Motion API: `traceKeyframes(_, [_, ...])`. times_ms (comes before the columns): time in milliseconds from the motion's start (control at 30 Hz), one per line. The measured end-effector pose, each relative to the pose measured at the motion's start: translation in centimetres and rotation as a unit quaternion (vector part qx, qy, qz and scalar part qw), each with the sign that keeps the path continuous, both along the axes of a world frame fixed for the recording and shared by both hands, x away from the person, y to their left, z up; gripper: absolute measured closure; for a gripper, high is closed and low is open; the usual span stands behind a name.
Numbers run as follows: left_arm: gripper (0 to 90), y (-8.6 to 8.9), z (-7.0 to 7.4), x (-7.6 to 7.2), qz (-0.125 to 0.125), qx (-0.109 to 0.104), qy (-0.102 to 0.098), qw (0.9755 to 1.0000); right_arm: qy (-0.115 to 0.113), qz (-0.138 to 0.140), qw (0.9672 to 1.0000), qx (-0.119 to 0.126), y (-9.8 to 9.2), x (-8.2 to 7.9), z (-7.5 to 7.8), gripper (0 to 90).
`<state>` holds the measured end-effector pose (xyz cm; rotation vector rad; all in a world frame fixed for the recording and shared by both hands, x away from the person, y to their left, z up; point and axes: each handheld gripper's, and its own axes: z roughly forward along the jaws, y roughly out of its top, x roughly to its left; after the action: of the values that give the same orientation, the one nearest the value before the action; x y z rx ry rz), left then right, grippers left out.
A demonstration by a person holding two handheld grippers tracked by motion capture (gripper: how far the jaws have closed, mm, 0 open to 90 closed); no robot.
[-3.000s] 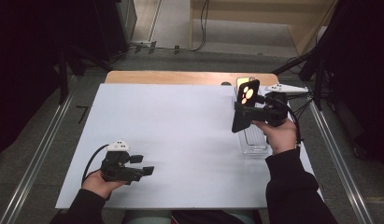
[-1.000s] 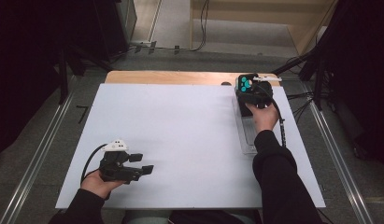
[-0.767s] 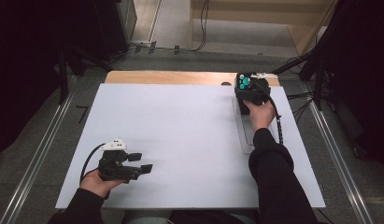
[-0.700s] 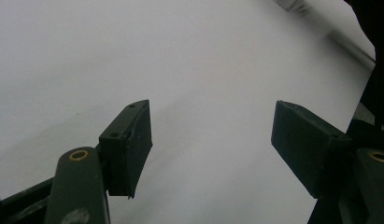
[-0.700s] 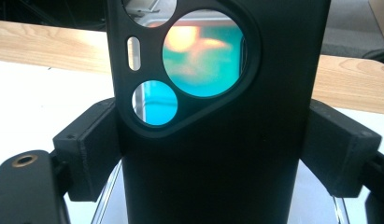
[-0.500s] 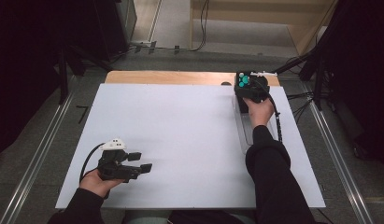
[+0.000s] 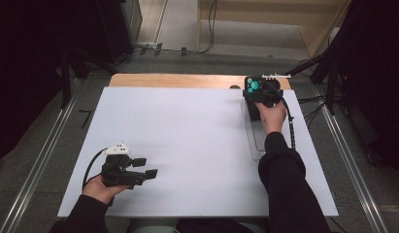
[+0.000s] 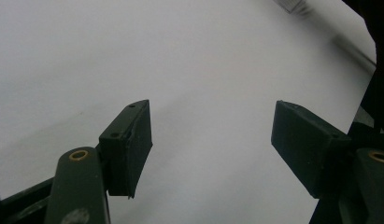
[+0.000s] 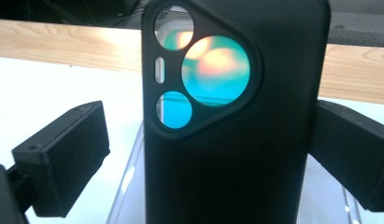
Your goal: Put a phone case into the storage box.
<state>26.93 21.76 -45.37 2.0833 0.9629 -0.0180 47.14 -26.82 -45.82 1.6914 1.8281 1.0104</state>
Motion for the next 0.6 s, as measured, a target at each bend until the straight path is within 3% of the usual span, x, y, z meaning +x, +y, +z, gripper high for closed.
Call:
traceKeyframes(167, [28.9, -0.1, -0.1, 0.1, 0.002, -0.002, 0.005, 1.0000, 0.007, 0.014, 0.9998, -0.016, 0.3, -1.0, 1.3, 0.0])
traceKeyframes(300, [28.9, -0.2, -0.1, 0.2, 0.003, 0.000, 0.005, 1.0000, 0.017, 0.031, 0.9993, -0.010, 0.7, -2.0, 2.5, 0.0])
traceKeyframes(500, [28.9, -0.4, -0.1, 0.3, -0.001, 0.003, 0.009, 1.0000, 0.019, 0.074, 0.9970, 0.015, 1.7, -3.6, 3.8, 0.1])
traceKeyframes(600, [28.9, -0.5, -0.1, 0.4, -0.003, 0.003, 0.010, 0.9999, 0.021, 0.092, 0.9950, 0.030, 2.1, -4.4, 4.1, 4.6])
